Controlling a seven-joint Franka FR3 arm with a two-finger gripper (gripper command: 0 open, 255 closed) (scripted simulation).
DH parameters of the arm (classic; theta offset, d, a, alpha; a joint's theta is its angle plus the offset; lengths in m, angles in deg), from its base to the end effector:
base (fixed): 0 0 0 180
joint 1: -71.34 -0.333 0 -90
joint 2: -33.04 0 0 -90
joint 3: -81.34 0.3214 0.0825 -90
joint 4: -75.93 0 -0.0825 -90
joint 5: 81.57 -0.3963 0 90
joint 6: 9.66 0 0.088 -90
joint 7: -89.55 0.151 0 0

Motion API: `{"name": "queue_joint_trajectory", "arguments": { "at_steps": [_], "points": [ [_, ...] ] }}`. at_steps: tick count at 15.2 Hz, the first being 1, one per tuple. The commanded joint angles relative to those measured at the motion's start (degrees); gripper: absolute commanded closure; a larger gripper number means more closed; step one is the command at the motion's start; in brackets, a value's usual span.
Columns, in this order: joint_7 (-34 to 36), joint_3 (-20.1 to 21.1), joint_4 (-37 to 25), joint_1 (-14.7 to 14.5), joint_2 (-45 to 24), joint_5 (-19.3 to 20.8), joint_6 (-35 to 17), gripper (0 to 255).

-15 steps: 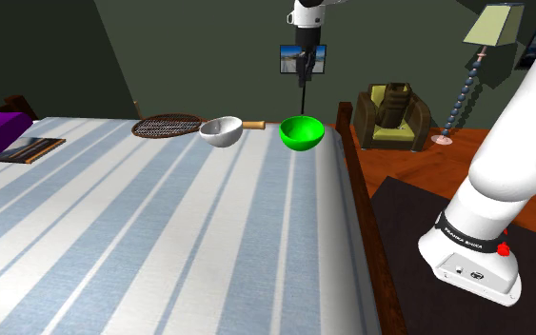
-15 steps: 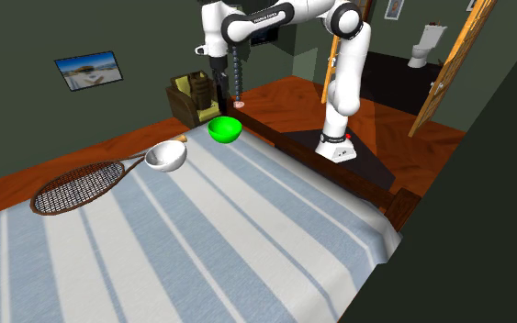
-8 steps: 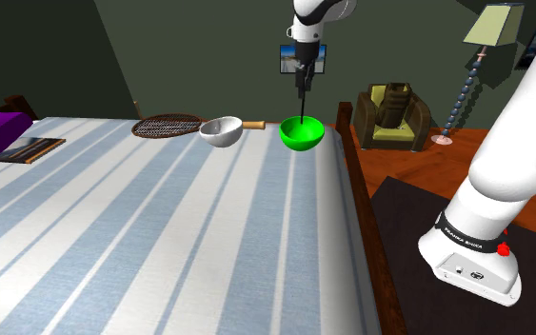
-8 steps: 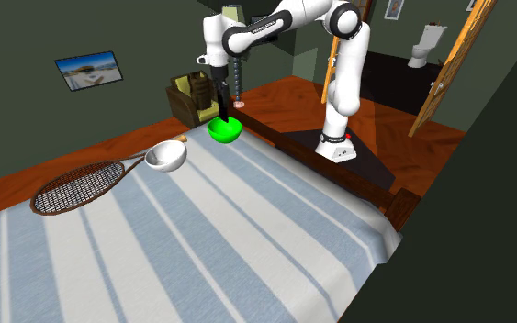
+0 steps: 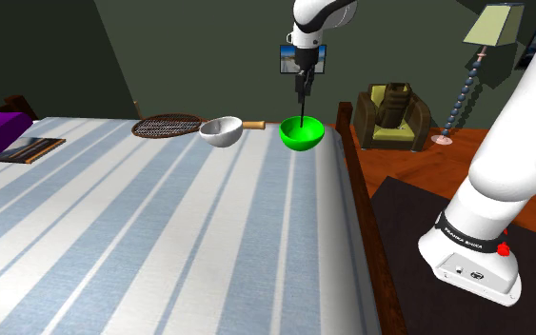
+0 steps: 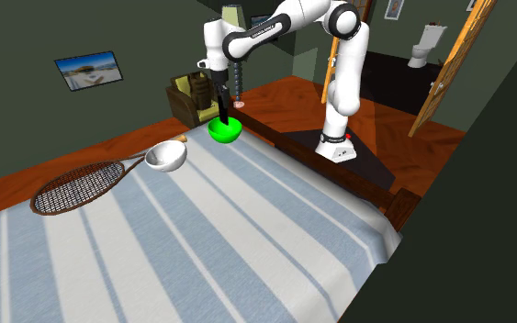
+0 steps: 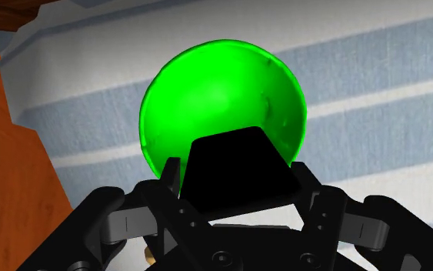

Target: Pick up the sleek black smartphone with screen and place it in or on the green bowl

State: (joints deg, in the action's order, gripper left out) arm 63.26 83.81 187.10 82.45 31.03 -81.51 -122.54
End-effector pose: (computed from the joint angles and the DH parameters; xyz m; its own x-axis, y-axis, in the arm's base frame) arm 0.5711 -0.0870 0.4197 0.9528 0.3036 -0.0044 0.3036 -0.9528 -0.0028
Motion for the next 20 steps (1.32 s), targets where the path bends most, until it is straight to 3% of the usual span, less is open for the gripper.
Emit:
{"name": "queue_joint_trajectory", "arguments": {
  "at_steps": [1,2,3,8,12,20],
  "points": [
    [0.00,0.00,0.01,0.00,0.00,0.00,-0.02,255],
    [0.00,0.00,0.01,0.00,0.00,0.00,-0.02,255],
    [0.00,0.00,0.01,0.00,0.00,0.00,-0.02,0],
    [0.00,0.00,0.01,0.00,0.00,0.00,-0.02,0],
    [-0.03,0.00,-5.98,0.01,1.12,-0.05,7.08,0],
    [-0.03,0.00,-5.98,0.01,1.12,-0.05,7.08,0]
  ]
}}
